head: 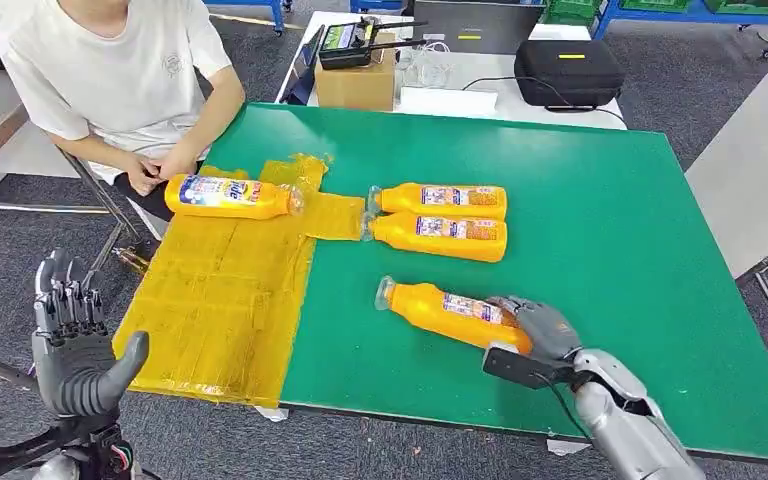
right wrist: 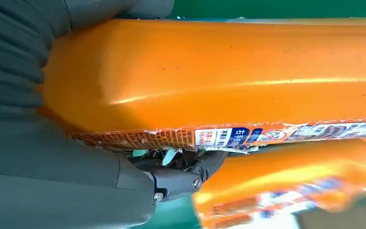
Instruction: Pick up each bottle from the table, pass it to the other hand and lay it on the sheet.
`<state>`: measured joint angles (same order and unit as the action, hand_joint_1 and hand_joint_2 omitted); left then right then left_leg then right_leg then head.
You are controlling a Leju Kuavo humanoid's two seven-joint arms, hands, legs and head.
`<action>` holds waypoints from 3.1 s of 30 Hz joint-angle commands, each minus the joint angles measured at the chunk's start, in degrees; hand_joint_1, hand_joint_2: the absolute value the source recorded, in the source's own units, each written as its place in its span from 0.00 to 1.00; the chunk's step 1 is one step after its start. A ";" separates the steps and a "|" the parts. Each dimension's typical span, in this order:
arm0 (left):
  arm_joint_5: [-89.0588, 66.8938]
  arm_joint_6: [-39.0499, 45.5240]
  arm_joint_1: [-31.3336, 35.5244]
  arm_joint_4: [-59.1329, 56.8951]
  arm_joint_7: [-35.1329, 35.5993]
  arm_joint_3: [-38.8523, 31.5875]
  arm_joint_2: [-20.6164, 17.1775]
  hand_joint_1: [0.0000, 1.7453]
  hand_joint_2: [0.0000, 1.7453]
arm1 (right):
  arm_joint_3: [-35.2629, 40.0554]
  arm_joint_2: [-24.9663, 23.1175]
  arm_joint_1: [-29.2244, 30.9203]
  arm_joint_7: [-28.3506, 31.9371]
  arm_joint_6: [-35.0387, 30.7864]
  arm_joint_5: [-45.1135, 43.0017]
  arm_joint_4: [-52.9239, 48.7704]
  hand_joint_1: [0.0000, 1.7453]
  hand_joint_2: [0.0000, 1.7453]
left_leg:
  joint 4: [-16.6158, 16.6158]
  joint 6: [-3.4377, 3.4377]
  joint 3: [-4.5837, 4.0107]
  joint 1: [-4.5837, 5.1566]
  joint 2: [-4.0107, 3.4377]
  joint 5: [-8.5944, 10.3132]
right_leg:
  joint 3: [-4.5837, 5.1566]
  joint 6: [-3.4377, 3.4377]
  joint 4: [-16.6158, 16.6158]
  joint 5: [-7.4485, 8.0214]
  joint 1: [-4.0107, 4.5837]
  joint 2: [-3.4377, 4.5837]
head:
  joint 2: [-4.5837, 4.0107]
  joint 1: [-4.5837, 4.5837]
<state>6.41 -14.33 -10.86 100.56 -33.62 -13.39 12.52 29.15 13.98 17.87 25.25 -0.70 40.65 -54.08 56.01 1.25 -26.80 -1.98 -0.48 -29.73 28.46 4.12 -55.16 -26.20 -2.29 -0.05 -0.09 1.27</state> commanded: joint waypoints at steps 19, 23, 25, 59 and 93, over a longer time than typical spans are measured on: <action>5.51 -13.80 -2.41 -6.94 5.14 18.99 -4.93 0.00 1.00 | -7.19 -18.66 -11.15 11.48 -6.21 -10.29 -28.21 1.00 1.00 | -0.09 -0.10 -0.51 0.08 0.05 0.03 | 0.55 -0.17 0.03 0.00 -0.04 -0.04 | 0.00 -0.02; 4.93 -12.41 -0.61 -8.23 5.31 20.43 -4.91 0.00 1.00 | -4.53 -18.93 -10.01 10.30 -5.62 -9.02 -27.59 1.00 1.00 | -0.09 -0.15 -0.53 0.07 0.00 0.04 | 0.54 -0.21 0.03 0.03 -0.03 0.02 | 0.00 -0.02; 4.13 -12.00 -0.23 -8.21 5.38 21.23 -5.68 0.00 1.00 | -2.17 -18.01 -8.76 10.00 -5.83 -6.03 -26.62 1.00 1.00 | -0.14 -0.18 -0.49 0.04 -0.01 0.04 | 0.50 -0.29 0.10 0.04 0.02 0.04 | 0.00 -0.04; 11.30 -12.48 5.87 -8.31 4.53 23.22 -2.03 0.61 1.00 | 19.73 -23.41 -0.37 3.66 -10.79 0.76 -9.57 0.92 1.00 | -0.13 -0.14 -0.55 0.02 0.05 0.04 | 0.51 -0.23 0.07 0.02 0.02 -0.03 | 0.00 -0.02; -53.43 29.85 12.38 -31.20 11.74 13.15 -14.07 0.76 1.00 | 11.11 -21.64 -9.12 8.33 -21.65 -0.85 -17.67 0.00 0.00 | -0.19 -0.11 -0.51 0.01 0.10 0.06 | 0.48 -0.21 0.12 -0.01 0.02 -0.10 | 0.00 -0.02</action>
<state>-38.34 11.89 -3.15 83.62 -24.32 2.10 3.98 42.12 -9.92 8.99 32.44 -23.45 40.74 -72.28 56.01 1.27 -27.50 -1.96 -0.51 -29.70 29.16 4.12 -55.21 -26.21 -2.31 -0.05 -0.09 1.25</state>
